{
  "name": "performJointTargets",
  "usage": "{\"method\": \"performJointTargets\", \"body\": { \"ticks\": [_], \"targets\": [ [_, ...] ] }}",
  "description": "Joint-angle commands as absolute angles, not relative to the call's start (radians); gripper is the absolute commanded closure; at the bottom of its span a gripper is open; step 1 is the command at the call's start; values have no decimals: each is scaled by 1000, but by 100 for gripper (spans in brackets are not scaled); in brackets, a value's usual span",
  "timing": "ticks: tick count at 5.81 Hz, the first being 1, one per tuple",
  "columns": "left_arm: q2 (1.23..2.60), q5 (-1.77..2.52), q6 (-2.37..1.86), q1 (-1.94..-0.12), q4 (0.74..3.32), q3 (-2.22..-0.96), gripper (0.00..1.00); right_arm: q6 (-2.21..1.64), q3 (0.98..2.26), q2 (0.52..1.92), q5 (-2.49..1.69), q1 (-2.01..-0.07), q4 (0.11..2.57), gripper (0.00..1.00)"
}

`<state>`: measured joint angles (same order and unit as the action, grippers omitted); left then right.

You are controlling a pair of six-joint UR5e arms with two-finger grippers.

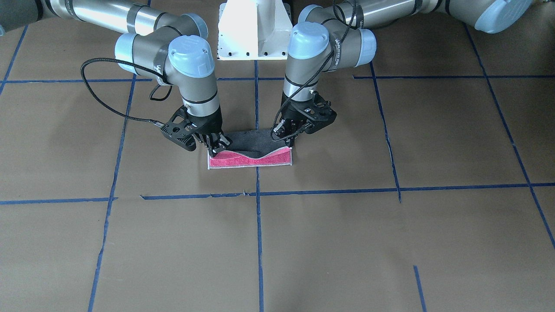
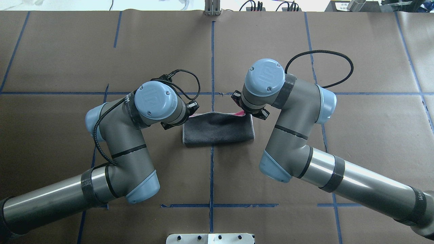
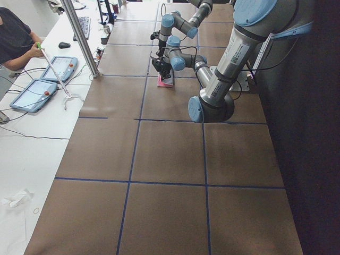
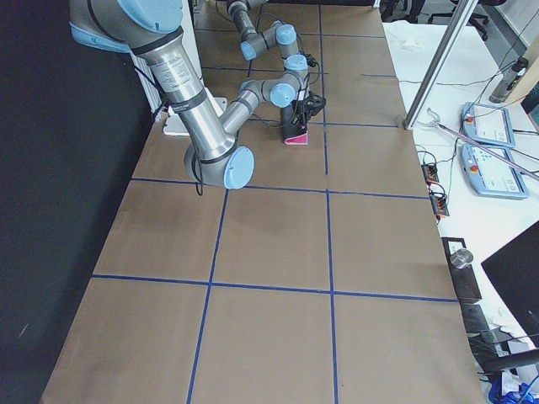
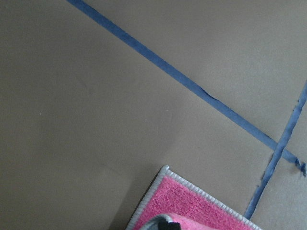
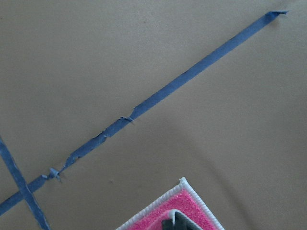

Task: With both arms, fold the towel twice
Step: 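Lift both corners and fold them over toward the far edge, then release the right gripper and raise it away while the left gripper holds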

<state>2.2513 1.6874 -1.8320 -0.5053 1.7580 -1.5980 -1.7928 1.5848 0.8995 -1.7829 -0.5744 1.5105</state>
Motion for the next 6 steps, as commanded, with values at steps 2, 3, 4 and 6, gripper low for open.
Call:
{"method": "performJointTargets", "body": {
  "ticks": [2, 3, 4, 6],
  "targets": [
    [2260, 1687, -1827, -506, 1813, -1554, 74, -1795, 1523, 877, -1784, -575, 1508, 65],
    [2260, 1687, -1827, -508, 1830, -1548, 37, -1792, 1525, 876, -1786, -580, 1509, 39],
    [2258, 1689, -1828, -511, 1830, -1558, 31, -1790, 1543, 879, -1842, -594, 1505, 37],
    [2226, 1695, -1941, -488, 1816, -1633, 31, -1787, 1707, 977, -1924, -641, 1506, 32]
  ]
}}
